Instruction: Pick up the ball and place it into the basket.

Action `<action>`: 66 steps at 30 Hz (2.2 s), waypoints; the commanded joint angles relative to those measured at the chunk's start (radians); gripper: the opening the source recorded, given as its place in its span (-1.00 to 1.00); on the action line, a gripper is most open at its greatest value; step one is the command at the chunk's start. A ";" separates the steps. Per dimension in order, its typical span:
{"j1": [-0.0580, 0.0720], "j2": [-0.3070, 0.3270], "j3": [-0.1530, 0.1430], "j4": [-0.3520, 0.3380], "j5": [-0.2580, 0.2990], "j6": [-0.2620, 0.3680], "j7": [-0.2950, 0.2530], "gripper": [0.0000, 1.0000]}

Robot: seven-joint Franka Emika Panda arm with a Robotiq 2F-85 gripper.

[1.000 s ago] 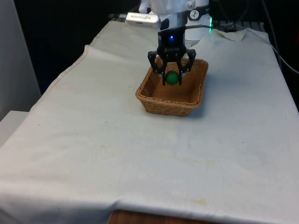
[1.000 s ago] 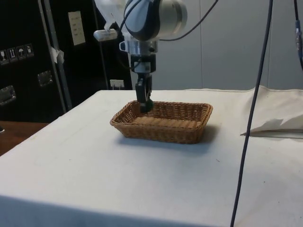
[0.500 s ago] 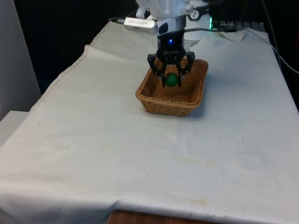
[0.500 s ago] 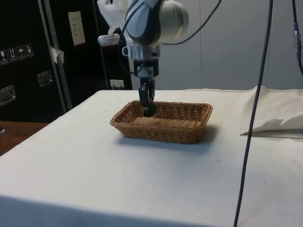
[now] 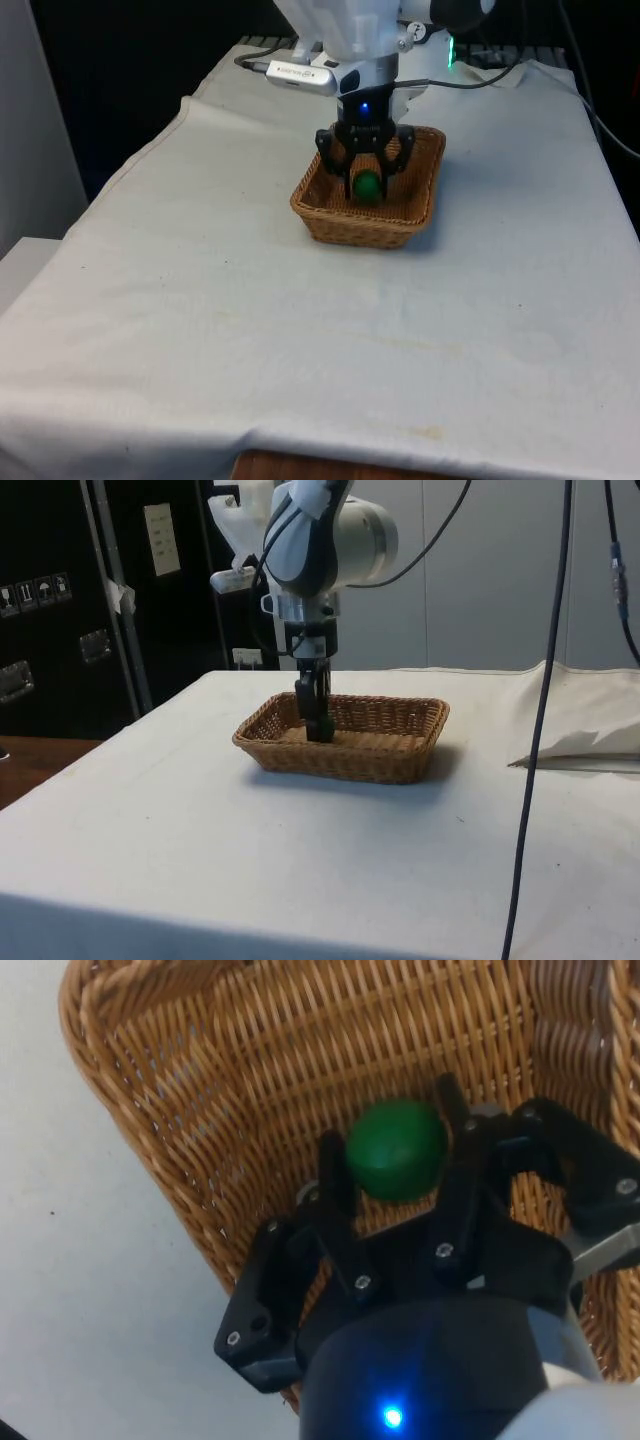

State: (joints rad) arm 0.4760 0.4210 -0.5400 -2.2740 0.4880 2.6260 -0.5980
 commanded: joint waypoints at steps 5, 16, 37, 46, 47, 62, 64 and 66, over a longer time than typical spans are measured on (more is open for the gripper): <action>-0.001 -0.004 0.001 -0.001 0.003 0.000 -0.003 -0.06; 0.000 -0.004 0.000 -0.001 0.001 -0.001 -0.001 1.00; 0.008 -0.168 -0.044 -0.047 -0.121 -0.059 0.137 1.00; 0.009 -0.214 -0.054 -0.069 -0.182 -0.056 0.183 1.00; 0.009 -0.220 -0.055 -0.072 -0.191 -0.056 0.188 1.00; 0.003 -0.329 -0.063 -0.133 -0.347 -0.057 0.258 1.00; 0.002 -0.346 -0.063 -0.141 -0.369 -0.058 0.267 1.00; 0.001 -0.362 -0.063 -0.148 -0.392 -0.061 0.277 1.00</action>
State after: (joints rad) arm 0.4760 0.0450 -0.5980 -2.4280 0.1080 2.5650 -0.3340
